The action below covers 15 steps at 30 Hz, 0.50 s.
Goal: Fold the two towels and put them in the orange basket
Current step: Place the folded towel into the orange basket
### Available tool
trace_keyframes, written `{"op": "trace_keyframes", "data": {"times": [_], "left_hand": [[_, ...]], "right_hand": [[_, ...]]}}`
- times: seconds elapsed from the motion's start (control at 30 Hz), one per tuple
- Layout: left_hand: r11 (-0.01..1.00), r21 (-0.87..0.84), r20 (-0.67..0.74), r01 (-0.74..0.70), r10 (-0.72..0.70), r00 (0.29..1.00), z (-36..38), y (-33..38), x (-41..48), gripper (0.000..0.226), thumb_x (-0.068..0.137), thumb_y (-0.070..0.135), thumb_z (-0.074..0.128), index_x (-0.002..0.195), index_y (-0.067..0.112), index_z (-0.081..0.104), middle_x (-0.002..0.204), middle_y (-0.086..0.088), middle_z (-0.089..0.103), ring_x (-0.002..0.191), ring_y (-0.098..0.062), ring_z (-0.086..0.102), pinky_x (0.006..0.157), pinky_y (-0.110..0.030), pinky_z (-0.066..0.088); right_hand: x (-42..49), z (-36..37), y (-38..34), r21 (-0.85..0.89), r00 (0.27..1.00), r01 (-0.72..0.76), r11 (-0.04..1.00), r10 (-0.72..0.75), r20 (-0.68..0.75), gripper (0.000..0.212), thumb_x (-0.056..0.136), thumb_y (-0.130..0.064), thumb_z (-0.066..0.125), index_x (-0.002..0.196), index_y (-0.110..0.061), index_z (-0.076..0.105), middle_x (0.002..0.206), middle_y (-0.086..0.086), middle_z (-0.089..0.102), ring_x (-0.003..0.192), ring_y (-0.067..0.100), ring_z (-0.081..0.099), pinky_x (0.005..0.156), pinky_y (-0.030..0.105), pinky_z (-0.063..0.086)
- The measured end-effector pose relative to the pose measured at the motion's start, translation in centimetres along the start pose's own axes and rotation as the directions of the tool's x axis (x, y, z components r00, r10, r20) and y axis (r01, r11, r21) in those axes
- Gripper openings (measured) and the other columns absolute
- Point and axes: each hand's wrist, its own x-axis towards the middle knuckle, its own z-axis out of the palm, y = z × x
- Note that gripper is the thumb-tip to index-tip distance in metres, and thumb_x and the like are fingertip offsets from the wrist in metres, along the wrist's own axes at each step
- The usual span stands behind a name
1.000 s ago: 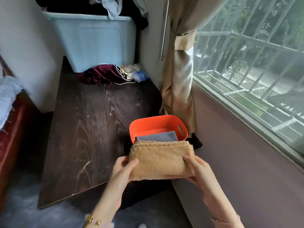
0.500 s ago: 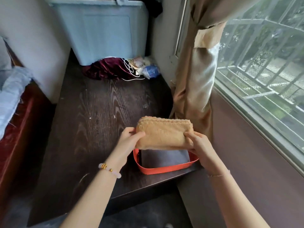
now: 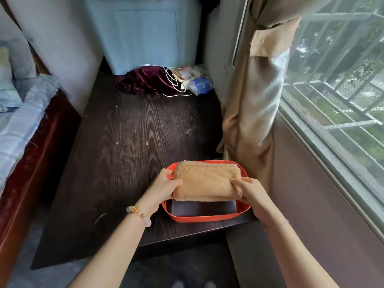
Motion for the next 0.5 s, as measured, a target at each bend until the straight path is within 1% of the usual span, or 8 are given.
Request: {"op": "trace_keyframes", "data": {"times": [0.07,0.13,0.17,0.23,0.3,0.33,0.43,0.5], "left_hand": [[1.000,-0.003,0.017,0.001,-0.001,1.000,0.5,-0.2,-0.2,0.018,0.089,0.006,0.054,0.099,0.019,0.045,0.091,0.006,0.050,0.081,-0.002,0.052,0.052,-0.019,0.051],[1.000,-0.024,0.036,0.008,-0.007,0.999,0.8,-0.3,-0.4,0.019,0.090,0.006,0.053,0.092,0.022,0.045,0.093,0.005,0.052,0.083,-0.004,0.055,0.053,-0.018,0.052],[0.999,-0.035,0.046,0.015,-0.014,0.999,0.9,-0.4,-0.4,0.017,0.090,0.007,0.055,0.097,0.021,0.047,0.098,0.002,0.055,0.089,-0.008,0.058,0.056,-0.020,0.053],[0.999,-0.037,0.066,0.024,-0.021,0.998,1.0,-0.4,-0.6,0.030,0.089,0.011,0.058,0.115,0.015,0.045,0.112,-0.004,0.056,0.103,-0.017,0.059,0.064,-0.025,0.055],[1.000,-0.015,0.077,0.016,-0.015,0.997,1.0,-0.1,-0.5,0.041,0.087,0.014,0.061,0.123,0.013,0.041,0.118,-0.007,0.057,0.107,-0.019,0.058,0.074,-0.028,0.054],[1.000,0.021,0.069,-0.008,0.007,0.998,1.0,0.2,-0.3,0.044,0.086,0.015,0.062,0.126,0.013,0.041,0.119,-0.007,0.057,0.107,-0.019,0.058,0.081,-0.029,0.053],[0.968,0.173,0.048,-0.182,0.176,0.983,1.3,2.5,-0.4,0.051,0.085,0.023,0.065,0.130,0.019,0.042,0.125,-0.002,0.051,0.114,-0.016,0.050,0.094,-0.029,0.040],[0.913,0.220,0.133,-0.345,0.322,0.937,2.0,4.6,-0.4,0.058,0.081,0.027,0.069,0.132,0.025,0.042,0.131,0.004,0.047,0.123,-0.011,0.042,0.101,-0.029,0.034]], "right_hand": [[-0.2,-0.4,0.2,0.019,0.999,-0.008,1.000,0.008,0.033,0.027,0.087,-0.024,0.059,0.099,-0.001,0.065,0.101,0.014,0.065,0.096,0.024,0.061,0.083,0.042,0.055],[-0.6,-0.8,0.0,0.081,0.998,0.000,0.997,-0.004,0.058,0.022,0.089,-0.022,0.057,0.101,-0.005,0.064,0.106,0.011,0.064,0.101,0.025,0.060,0.082,0.042,0.056],[-0.8,-1.1,-0.2,0.118,0.998,0.012,0.993,-0.019,0.065,0.020,0.089,-0.020,0.056,0.102,-0.006,0.064,0.104,0.010,0.065,0.099,0.023,0.061,0.079,0.039,0.057],[-1.3,-1.8,-1.1,0.171,0.993,0.066,0.983,-0.081,0.087,0.018,0.090,-0.017,0.055,0.100,-0.006,0.064,0.089,0.004,0.066,0.083,0.013,0.062,0.063,0.027,0.055],[-1.8,-2.6,-2.3,0.201,0.980,0.142,0.969,-0.166,0.109,0.013,0.091,-0.014,0.054,0.095,-0.008,0.065,0.065,-0.007,0.063,0.057,0.001,0.057,0.047,0.016,0.046],[-2.1,-3.0,-3.0,0.215,0.971,0.177,0.960,-0.207,0.123,0.012,0.091,-0.014,0.055,0.095,-0.010,0.066,0.061,-0.008,0.062,0.052,0.000,0.056,0.045,0.015,0.044],[-3.0,-3.7,-5.2,0.268,0.915,0.283,0.921,-0.343,0.214,0.018,0.089,-0.010,0.059,0.105,-0.013,0.067,0.082,0.002,0.073,0.072,0.007,0.068,0.058,0.019,0.052],[-3.4,-3.7,-6.5,0.251,0.877,0.338,0.907,-0.400,0.267,0.026,0.086,-0.010,0.063,0.112,-0.014,0.066,0.095,0.005,0.074,0.086,0.013,0.070,0.067,0.023,0.055]]}}
